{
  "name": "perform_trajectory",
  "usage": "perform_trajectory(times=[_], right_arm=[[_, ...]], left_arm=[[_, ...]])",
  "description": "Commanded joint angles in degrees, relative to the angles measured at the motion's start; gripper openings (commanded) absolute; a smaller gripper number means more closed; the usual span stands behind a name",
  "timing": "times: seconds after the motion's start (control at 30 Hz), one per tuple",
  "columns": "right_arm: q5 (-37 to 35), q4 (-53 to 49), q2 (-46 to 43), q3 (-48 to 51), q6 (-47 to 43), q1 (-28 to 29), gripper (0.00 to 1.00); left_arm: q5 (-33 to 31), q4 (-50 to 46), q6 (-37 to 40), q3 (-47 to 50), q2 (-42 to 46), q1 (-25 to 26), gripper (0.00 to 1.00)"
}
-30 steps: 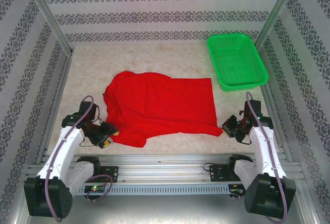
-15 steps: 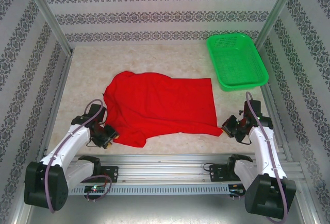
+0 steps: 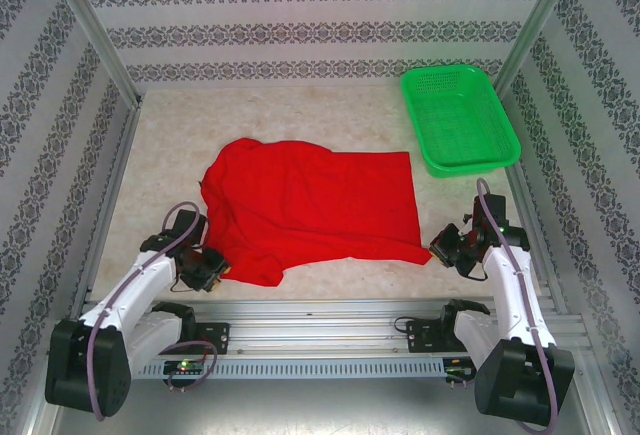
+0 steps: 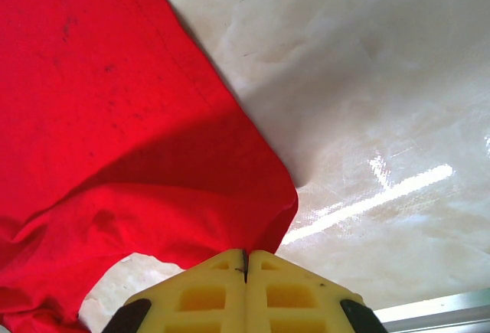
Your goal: Fold and stack the t-shirts
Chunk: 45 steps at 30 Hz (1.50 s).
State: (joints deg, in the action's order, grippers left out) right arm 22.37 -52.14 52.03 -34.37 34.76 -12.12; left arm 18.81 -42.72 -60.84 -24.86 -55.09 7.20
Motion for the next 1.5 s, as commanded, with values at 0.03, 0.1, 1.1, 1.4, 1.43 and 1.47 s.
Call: perform_trajectory(times=[0.03,0.1,1.1,1.4,1.43,1.47], right_arm=[[0.7,-1.0,0.0,-0.4,0.3,0.6,0.00],[0.7,-1.1,-0.1,-0.5,0.3,0.6,0.00],[-8.9,-15.6,-9.2,-6.2,3.6,0.5,0.00],[-3.4,-7.8,-3.7,-5.6,3.1,0.6,0.00],[-3.0,-6.7,-2.8,-5.8,3.1,0.7,0.00],[-2.7,-5.9,-1.8,-6.1,3.0,0.8,0.00]], left_arm=[[-0.3,1.1,-2.5,1.1,2.8,0.9,0.24],[-0.5,0.8,-2.3,0.4,3.9,1.0,0.16],[-19.5,-36.8,-10.9,-20.3,28.0,0.9,0.00],[-15.9,-20.6,-3.5,-24.2,15.2,0.9,0.00],[-15.3,-18.6,-2.4,-25.3,12.9,0.8,0.00],[-15.3,-17.6,-1.5,-26.4,11.0,0.9,0.00]])
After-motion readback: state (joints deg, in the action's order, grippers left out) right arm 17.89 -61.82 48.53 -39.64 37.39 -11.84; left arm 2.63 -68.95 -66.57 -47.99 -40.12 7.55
